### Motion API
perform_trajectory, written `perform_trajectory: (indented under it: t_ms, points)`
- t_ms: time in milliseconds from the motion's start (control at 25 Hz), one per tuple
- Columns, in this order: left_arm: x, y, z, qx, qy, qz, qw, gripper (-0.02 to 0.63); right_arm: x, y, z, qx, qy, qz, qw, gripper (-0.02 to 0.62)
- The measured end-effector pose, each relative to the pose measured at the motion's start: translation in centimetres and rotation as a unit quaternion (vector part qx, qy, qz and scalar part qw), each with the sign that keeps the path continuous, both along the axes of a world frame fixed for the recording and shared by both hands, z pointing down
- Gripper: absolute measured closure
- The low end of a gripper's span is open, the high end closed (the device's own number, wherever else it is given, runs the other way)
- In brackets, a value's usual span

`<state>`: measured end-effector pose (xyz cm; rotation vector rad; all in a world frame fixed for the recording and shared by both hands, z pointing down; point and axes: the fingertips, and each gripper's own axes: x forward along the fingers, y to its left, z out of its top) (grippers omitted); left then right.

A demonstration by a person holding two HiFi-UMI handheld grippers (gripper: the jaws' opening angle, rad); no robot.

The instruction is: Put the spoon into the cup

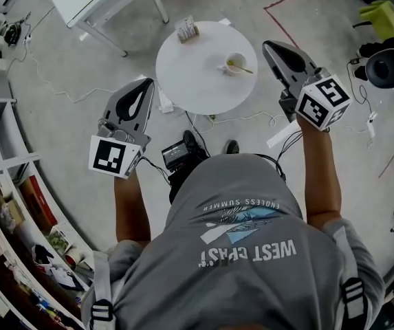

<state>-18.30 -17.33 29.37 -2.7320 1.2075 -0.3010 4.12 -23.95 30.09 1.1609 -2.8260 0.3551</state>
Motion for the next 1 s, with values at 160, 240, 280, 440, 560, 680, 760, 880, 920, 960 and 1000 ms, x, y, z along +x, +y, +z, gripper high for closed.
perform_trajectory:
  t_ms: [160,240,280,440,560,680,760,880,920,960,1000]
  points:
    - [0.3,0.1,-1.0,0.015,-0.002,0.01,0.9998,0.601,-0.8,2.9,-3.0,0.041,0.047,-0.011,0.998,0.595]
    - [0.5,0.0,-1.5,0.021,-0.004,0.015,0.9997,0.601,-0.9,4.0,-4.5,0.059,0.052,-0.011,0.997,0.595]
    - [0.5,0.0,-1.7,0.024,-0.005,0.017,0.9996,0.601,-0.9,4.5,-5.0,0.065,0.053,-0.01,0.996,0.595]
    - [0.5,0.2,-2.2,0.032,-0.006,0.023,0.9992,0.601,-1.0,6.1,-6.2,0.081,0.054,-0.008,0.995,0.595]
    - [0.6,0.4,-2.3,0.036,-0.008,0.028,0.9989,0.601,-1.1,6.9,-6.5,0.087,0.054,-0.006,0.995,0.595]
    - [0.6,0.7,-2.5,0.035,-0.005,0.031,0.9989,0.601,-1.2,7.5,-6.8,0.088,0.054,-0.003,0.995,0.595]
    - [0.6,0.7,-2.7,0.03,0.0,0.03,0.9991,0.601,-1.2,7.6,-6.9,0.086,0.054,-0.001,0.995,0.595]
    - [0.7,0.3,-2.1,0.034,-0.009,0.034,0.9988,0.601,-1.1,7.2,-6.6,0.086,0.053,0.0,0.995,0.595]
    - [0.8,0.1,-1.9,0.034,-0.01,0.035,0.9987,0.601,-0.9,7.0,-6.3,0.085,0.053,0.0,0.995,0.595]
    - [0.9,-0.1,-1.7,0.035,-0.012,0.035,0.9987,0.601,-0.8,6.8,-6.0,0.084,0.053,0.0,0.995,0.595]
    - [1.1,-0.4,-1.4,0.035,-0.013,0.036,0.9987,0.601,-0.7,6.5,-5.7,0.082,0.053,0.001,0.995,0.595]
